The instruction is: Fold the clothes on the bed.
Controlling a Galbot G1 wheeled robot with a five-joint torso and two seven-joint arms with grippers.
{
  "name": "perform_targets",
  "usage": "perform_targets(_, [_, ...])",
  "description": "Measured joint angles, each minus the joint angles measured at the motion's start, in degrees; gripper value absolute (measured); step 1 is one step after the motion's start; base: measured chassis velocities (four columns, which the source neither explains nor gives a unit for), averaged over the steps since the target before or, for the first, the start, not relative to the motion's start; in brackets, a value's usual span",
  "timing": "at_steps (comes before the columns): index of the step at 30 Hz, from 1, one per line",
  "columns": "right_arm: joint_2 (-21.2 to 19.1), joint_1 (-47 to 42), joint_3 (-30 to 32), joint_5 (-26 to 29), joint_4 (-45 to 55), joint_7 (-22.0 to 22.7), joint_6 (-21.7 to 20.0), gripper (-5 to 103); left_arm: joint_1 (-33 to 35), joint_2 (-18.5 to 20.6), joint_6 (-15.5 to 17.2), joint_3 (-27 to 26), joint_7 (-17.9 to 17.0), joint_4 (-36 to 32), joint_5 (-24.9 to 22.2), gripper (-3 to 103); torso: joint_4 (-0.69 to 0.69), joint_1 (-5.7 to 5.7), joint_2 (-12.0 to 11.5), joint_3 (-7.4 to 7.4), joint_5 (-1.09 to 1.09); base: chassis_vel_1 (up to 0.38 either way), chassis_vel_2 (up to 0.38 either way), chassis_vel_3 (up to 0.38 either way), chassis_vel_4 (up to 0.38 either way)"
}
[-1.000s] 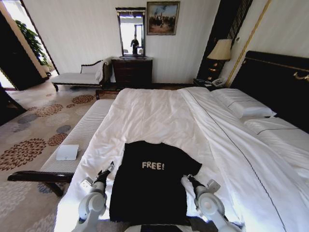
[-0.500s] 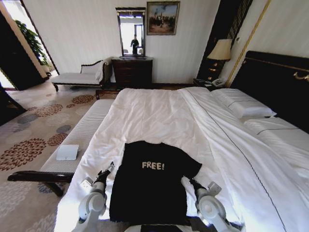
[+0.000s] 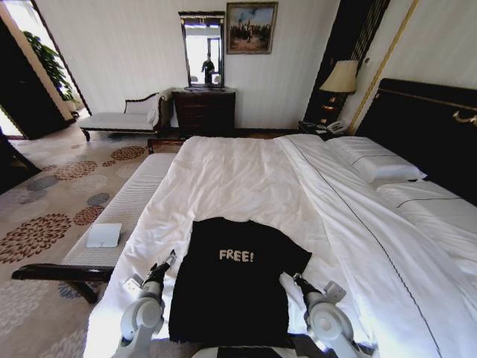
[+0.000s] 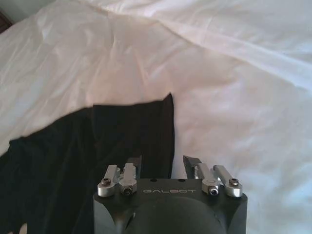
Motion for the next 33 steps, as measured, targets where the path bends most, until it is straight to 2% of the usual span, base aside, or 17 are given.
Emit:
perform_targets(1, [-0.24, 0.75, 0.38, 0.4, -0.53, 0.13, 0.0, 52, 0.06, 0.0, -0.03, -0.02, 0.0, -0.01, 0.05, 100, 0.0, 0.0, 0.0, 0.0, 0.0, 0.0, 0.0, 0.0, 0.0])
perform_targets(2, [-0.24, 0.75, 0.38, 0.4, -0.53, 0.13, 0.0, 52, 0.06, 0.0, -0.03, -0.02, 0.0, -0.01, 0.05, 100, 0.0, 0.0, 0.0, 0.0, 0.0, 0.0, 0.0, 0.0, 0.0])
perform_targets(5, [-0.84, 3.49, 1.18, 1.97, -3.15, 0.49, 0.0, 69, 0.13, -0.11, -0.06, 0.01, 0.02, -0.39, 0.16, 100, 0.01, 0.01, 0.0, 0.01, 0.01, 0.0, 0.0, 0.0, 0.0])
perform_targets(7, [-0.84, 3.7, 1.23, 2.0, -3.39, 0.51, 0.0, 69, 0.13, -0.14, -0.06, 0.03, 0.02, -0.46, 0.16, 100, 0.01, 0.0, 0.0, 0.01, 0.01, 0.0, 0.0, 0.0, 0.0])
perform_targets(9, [-0.36, 4.05, 1.4, 0.71, -3.65, 0.16, 0.7, 80, 0.23, -0.18, -0.07, 0.02, 0.2, -0.66, 0.02, 100, 0.0, 0.01, -0.01, 0.01, 0.01, 0.0, 0.0, 0.0, 0.0])
perform_targets(10, [0.16, 4.04, 1.45, -1.67, -3.64, -0.66, 1.99, 85, 0.58, -0.09, -0.34, -0.03, 1.23, -0.88, -0.98, 100, 0.0, 0.01, -0.01, 0.01, 0.01, 0.0, 0.0, 0.0, 0.0])
perform_targets(11, [0.4, 3.99, 1.49, -3.11, -3.63, -1.28, 2.86, 85, 0.85, 0.01, -0.56, -0.05, 2.06, -1.04, -1.69, 100, 0.0, 0.0, 0.0, 0.01, 0.0, 0.0, 0.0, 0.0, 0.0])
perform_targets(12, [0.87, 3.8, 1.6, -6.16, -3.57, -2.87, 4.63, 90, 1.52, 0.24, -1.09, -0.09, 4.47, -1.55, -3.25, 100, 0.0, 0.0, 0.0, 0.01, 0.0, 0.0, 0.0, 0.0, 0.0])
perform_targets(13, [0.87, 3.8, 1.6, -6.16, -3.57, -2.87, 4.63, 90, 1.52, 0.24, -1.09, -0.09, 4.47, -1.55, -3.25, 100, 0.0, 0.0, 0.0, 0.01, 0.0, 0.0, 0.0, 0.0, 0.0])
perform_targets(16, [1.85, 3.43, 2.15, -9.32, -2.29, -4.47, 7.04, 100, 3.1, 0.64, -2.4, 0.62, 13.44, -3.63, -6.35, 100, 0.01, 0.0, 0.0, 0.0, 0.0, 0.0, 0.0, 0.0, 0.0])
perform_targets(19, [2.3, 3.38, 2.42, -9.15, -1.83, -4.13, 7.23, 100, 2.83, 0.76, -2.44, 1.71, 14.62, -3.88, -6.09, 100, 0.0, 0.0, 0.0, 0.0, 0.0, 0.0, 0.0, 0.0, 0.0])
perform_targets(21, [2.88, 3.61, 2.55, -8.87, -2.01, -3.34, 7.32, 100, 2.18, 1.59, -2.7, 4.68, 14.85, -2.94, -0.55, 100, -0.02, 0.0, 0.0, 0.0, 0.01, 0.0, 0.0, 0.0, 0.0])
perform_targets(22, [3.01, 4.0, 2.48, -8.58, -2.5, -2.85, 7.32, 100, 2.31, 2.17, -3.38, 6.69, 15.2, -1.89, 4.75, 100, -0.02, 0.01, 0.0, 0.0, -0.01, 0.0, 0.0, 0.0, 0.0])
perform_targets(23, [3.01, 4.0, 2.48, -8.58, -2.5, -2.85, 7.32, 100, 2.31, 2.17, -3.38, 6.69, 15.2, -1.89, 4.75, 100, -0.02, 0.01, 0.0, 0.0, -0.01, 0.0, 0.0, 0.0, 0.0])
perform_targets(25, [3.01, 4.78, 2.01, -8.03, -3.59, -2.17, 7.19, 100, 3.49, 2.83, -5.22, 9.55, 16.21, 0.01, 13.3, 100, 0.01, 0.01, -0.01, 0.01, 0.01, 0.0, 0.0, 0.0, 0.0])
perform_targets(26, [2.98, 5.04, 1.87, -7.83, -4.06, -2.02, 7.11, 100, 4.14, 2.8, -5.79, 10.84, 16.31, 0.95, 15.19, 100, 0.01, 0.0, 0.0, 0.01, 0.01, 0.0, 0.0, 0.0, 0.0])
perform_targets(33, [2.87, 5.45, 1.84, -7.3, -5.8, -1.57, 6.98, 100, 5.28, 0.76, -8.26, 13.69, 15.84, 3.77, 18.76, 100, 0.0, 0.0, 0.0, 0.0, 0.0, 0.0, 0.0, 0.0, 0.0])
